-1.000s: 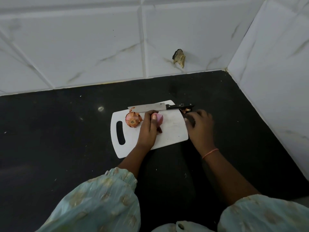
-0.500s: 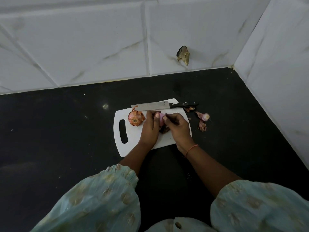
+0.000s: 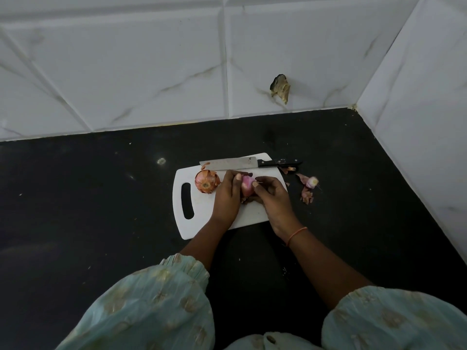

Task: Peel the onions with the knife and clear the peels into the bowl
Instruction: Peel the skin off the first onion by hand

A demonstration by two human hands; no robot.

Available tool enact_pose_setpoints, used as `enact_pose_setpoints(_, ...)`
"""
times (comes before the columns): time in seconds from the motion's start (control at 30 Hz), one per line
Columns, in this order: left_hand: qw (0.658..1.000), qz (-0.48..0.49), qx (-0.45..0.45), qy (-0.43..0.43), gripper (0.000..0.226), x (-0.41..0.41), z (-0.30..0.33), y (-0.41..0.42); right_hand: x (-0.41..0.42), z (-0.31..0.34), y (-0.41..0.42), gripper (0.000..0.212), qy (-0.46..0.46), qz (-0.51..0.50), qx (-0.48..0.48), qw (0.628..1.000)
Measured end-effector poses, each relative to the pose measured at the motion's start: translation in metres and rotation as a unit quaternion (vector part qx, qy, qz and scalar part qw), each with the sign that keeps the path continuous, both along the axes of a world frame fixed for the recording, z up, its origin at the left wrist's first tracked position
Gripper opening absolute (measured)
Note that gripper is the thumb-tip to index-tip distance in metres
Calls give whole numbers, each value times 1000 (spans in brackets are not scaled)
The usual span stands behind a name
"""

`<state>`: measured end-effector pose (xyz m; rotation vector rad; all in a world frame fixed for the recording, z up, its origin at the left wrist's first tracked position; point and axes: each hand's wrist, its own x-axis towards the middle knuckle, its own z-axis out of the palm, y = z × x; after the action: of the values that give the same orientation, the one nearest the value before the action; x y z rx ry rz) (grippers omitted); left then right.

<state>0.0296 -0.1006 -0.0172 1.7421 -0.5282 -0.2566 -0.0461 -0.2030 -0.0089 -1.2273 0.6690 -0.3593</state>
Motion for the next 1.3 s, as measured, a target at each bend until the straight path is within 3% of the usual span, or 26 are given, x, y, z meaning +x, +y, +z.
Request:
enact_pose_setpoints(0.17, 997, -34, -30, 69, 19, -3, 9, -3, -12, 10, -10, 33, -15, 44, -13, 999)
enact_pose_setpoints(0.3, 994, -26, -43, 97, 16, 0, 16, -15, -26, 23, -31, 25, -37, -3, 62, 997)
enact_pose_setpoints(0.4, 995, -48, -11, 88, 18, -3, 22, -39, -35, 39, -46, 17, -79, -59, 115, 989)
enact_pose_setpoints(0.53, 990, -106, 82, 49, 29, -18, 26, -77, -43, 51, -62, 26, -95, -119, 138, 979)
enact_pose_setpoints(0.7, 962, -241, 129, 20, 57, -30, 30, -92, -57, 52, -68, 20, -55, -161, 77, 982)
enact_pose_setpoints(0.8, 975, -209, 63, 45, 50, -32, 37, -83, -60, 47, -67, 22, -34, -161, 66, 984)
enact_pose_setpoints(0.9, 961, -172, -57, 209, 34, -33, 40, -67, -57, 44, -55, 40, -19, -130, 38, 991)
enact_pose_setpoints(0.97, 952, -158, -78, 249, 38, -34, 40, -56, -50, 42, -45, 33, -9, -101, -4, 995)
enact_pose_setpoints(1.07, 956, -146, -88, 237, 44, -31, 38, -40, -38, 45, -32, 17, 6, -81, -64, 995)
enact_pose_setpoints(1.3, 961, -104, -105, 236, 34, -31, 40, -21, -18, 47, -9, 23, 35, -32, -143, 989)
